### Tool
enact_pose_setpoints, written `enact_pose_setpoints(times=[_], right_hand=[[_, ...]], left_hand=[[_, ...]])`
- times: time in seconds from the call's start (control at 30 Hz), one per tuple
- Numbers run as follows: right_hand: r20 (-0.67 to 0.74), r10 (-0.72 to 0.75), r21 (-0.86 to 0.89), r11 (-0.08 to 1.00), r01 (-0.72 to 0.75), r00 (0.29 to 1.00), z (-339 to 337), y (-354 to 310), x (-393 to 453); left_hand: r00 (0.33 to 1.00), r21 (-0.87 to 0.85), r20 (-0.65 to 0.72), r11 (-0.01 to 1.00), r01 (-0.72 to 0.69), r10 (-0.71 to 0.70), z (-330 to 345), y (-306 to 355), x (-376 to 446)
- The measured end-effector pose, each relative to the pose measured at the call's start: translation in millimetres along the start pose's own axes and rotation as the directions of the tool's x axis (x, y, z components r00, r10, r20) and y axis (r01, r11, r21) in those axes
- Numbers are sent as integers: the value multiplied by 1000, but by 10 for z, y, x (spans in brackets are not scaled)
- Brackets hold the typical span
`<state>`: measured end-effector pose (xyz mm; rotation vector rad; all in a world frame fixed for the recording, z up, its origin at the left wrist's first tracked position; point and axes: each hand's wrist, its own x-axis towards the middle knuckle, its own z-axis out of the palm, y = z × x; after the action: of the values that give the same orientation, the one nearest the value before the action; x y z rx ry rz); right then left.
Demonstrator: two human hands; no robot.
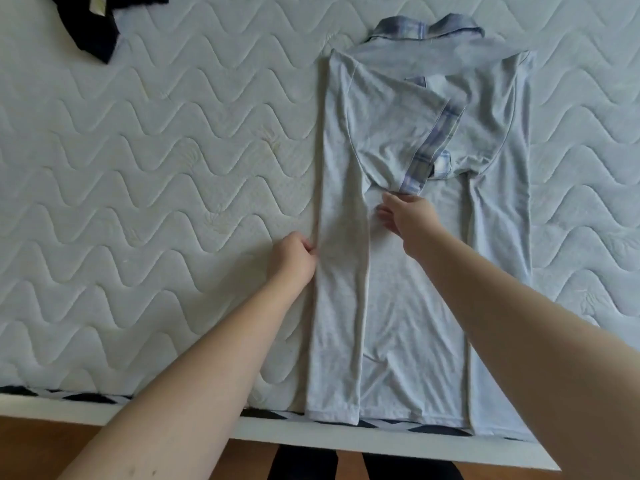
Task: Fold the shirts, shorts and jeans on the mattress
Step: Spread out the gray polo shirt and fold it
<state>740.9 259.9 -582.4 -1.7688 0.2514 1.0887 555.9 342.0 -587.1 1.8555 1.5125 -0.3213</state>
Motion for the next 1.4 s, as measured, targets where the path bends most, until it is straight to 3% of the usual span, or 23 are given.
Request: enact_pose_setpoints(times=[0.07,0.13,0.23,0.33,0.43,0.6,0.67,0.73,0.8,0.87,0.97,1.03,1.07,1.17,1.3,1.4], right_hand=[[-12,64,129,990,-62,998,-14,-54,28],[-22,165,300,942,-151,986,-17,-116,63],[-14,212,415,890,-188,977,-12,-198,113],[-84,152,422,901,-103,985,-55,-233,144],[-119,37,360,933,9,992,-132,-216,168],[117,39,460,883,-89,992,-283,-188,208],[152,78,344,930,-127,985,-297,-205,210],[139,128,79,987,-140,982,-286,-243,191],[85,166,-205,968,-146,982,-289,-329,185],[48,191,-514,846,-140,980,-330,-491,185],[37,133,-862,505,-36,990,-414,-762,184],[-5,-85,-932,362,26,996,-474,-913,239],[-23,-208,-937,346,52,978,-504,-984,286],[-55,-413,-840,511,182,909,-539,-1160,471],[-75,-394,-751,627,209,916,-579,-1266,821],[-110,-363,-674,711,199,925,-586,-1280,1053]], left_hand=[[988,66,-101,992,-111,117,-27,52,26],[919,220,-197,929,-297,341,-36,168,101],[796,379,-113,767,-518,594,-10,431,235],[762,492,77,640,-590,643,99,646,382],[762,583,166,561,-587,626,220,738,492],[753,609,206,520,-599,625,240,700,602],[753,610,248,506,-610,610,195,707,618],[736,588,220,515,-624,640,120,791,640],[687,563,122,520,-642,716,3,940,684],[645,548,45,521,-654,763,-90,1076,782],[671,545,56,541,-641,739,-142,1209,956],[727,556,91,571,-604,681,-120,1271,1082],[752,559,103,587,-585,651,-105,1306,1149],[801,573,153,608,-549,579,-55,1422,1360],[795,536,161,625,-568,584,-143,1583,1673],[772,492,83,648,-582,630,-353,1750,1958]])
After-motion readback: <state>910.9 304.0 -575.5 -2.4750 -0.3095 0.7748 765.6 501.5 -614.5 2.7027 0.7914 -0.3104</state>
